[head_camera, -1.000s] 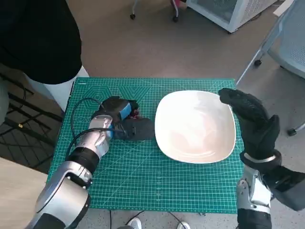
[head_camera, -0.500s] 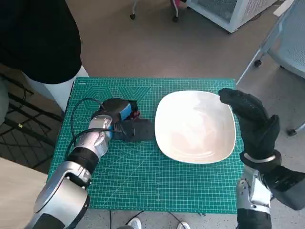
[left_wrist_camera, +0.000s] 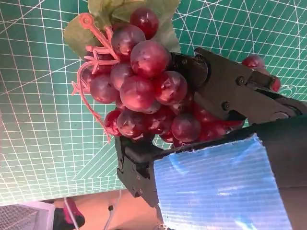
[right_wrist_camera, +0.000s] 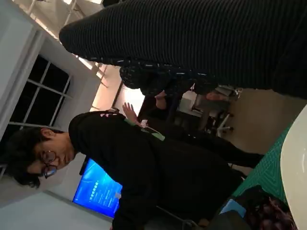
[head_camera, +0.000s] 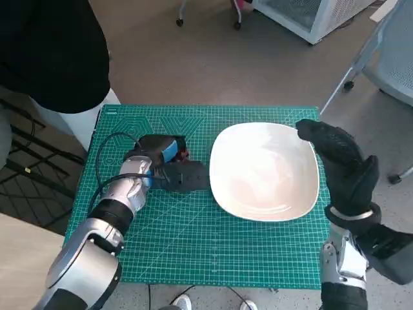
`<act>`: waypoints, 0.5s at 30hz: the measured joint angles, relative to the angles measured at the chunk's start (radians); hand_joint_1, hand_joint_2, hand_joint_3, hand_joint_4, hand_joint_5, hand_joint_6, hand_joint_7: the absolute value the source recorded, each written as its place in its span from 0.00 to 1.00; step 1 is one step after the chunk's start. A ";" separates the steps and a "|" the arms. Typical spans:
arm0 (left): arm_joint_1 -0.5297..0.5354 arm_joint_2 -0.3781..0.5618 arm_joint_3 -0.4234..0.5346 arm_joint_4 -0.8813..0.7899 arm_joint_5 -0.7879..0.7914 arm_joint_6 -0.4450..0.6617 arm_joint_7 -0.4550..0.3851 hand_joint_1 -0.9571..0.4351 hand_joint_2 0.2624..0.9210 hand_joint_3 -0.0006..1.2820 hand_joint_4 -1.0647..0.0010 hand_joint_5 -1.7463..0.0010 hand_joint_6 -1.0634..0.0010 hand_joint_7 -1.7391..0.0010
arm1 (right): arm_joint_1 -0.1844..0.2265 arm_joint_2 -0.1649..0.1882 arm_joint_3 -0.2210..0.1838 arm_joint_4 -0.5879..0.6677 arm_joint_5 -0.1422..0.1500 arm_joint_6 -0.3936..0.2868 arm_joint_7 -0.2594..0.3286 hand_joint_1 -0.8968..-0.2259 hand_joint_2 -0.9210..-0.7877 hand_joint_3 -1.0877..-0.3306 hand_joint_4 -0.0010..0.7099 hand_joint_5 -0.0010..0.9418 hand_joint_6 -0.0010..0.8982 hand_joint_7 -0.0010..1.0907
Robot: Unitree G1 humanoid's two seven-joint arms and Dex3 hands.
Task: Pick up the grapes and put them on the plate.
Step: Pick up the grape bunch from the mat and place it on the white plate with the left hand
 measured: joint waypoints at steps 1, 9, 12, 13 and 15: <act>0.000 0.000 0.001 0.000 -0.001 -0.001 0.000 0.69 1.00 0.15 0.47 0.21 0.55 0.29 | 0.000 0.000 0.000 0.000 0.000 0.000 0.000 0.61 0.00 0.70 0.29 0.00 0.01 0.37; -0.001 0.001 0.004 0.003 -0.004 -0.004 -0.001 0.69 1.00 0.15 0.47 0.23 0.55 0.27 | -0.004 0.000 0.000 0.002 0.000 0.000 0.000 0.61 0.00 0.69 0.29 0.00 0.01 0.37; -0.001 0.002 0.007 0.004 -0.005 -0.003 -0.004 0.69 1.00 0.16 0.47 0.24 0.57 0.25 | -0.007 0.000 0.000 0.004 0.000 -0.002 0.000 0.61 0.00 0.69 0.29 0.00 0.01 0.37; -0.001 0.003 0.007 0.003 -0.005 -0.002 -0.006 0.69 1.00 0.16 0.48 0.24 0.58 0.24 | -0.008 0.000 -0.001 0.004 0.000 -0.002 0.000 0.61 0.00 0.69 0.29 0.00 0.01 0.37; -0.001 0.004 0.009 -0.003 -0.006 0.002 -0.012 0.69 1.00 0.16 0.49 0.25 0.58 0.22 | -0.010 0.000 -0.001 0.005 0.000 -0.003 0.000 0.61 0.00 0.69 0.29 0.00 0.01 0.37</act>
